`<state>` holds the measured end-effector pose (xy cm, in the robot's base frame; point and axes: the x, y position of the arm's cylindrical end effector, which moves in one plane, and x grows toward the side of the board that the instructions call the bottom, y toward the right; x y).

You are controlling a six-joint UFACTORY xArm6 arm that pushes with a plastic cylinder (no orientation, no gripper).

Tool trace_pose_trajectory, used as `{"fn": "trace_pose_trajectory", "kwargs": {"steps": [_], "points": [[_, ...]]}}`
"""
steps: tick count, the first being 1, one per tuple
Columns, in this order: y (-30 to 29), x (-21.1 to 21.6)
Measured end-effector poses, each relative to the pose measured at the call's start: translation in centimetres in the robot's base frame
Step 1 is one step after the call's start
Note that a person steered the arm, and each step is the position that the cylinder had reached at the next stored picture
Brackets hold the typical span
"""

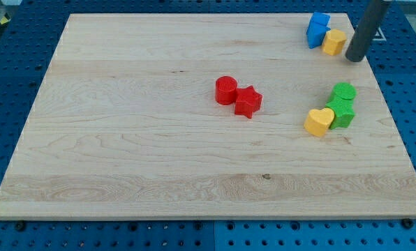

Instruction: Push the yellow hexagon to the top right

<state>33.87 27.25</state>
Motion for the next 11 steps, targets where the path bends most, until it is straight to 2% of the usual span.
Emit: {"fn": "trace_pose_trajectory", "kwargs": {"steps": [1, 2, 4, 6, 8, 11], "points": [[-1.4, 1.0], [-4.3, -0.1], [-1.2, -4.1], [-0.5, -3.2], [-0.5, -5.5], [0.0, -5.8]]}}
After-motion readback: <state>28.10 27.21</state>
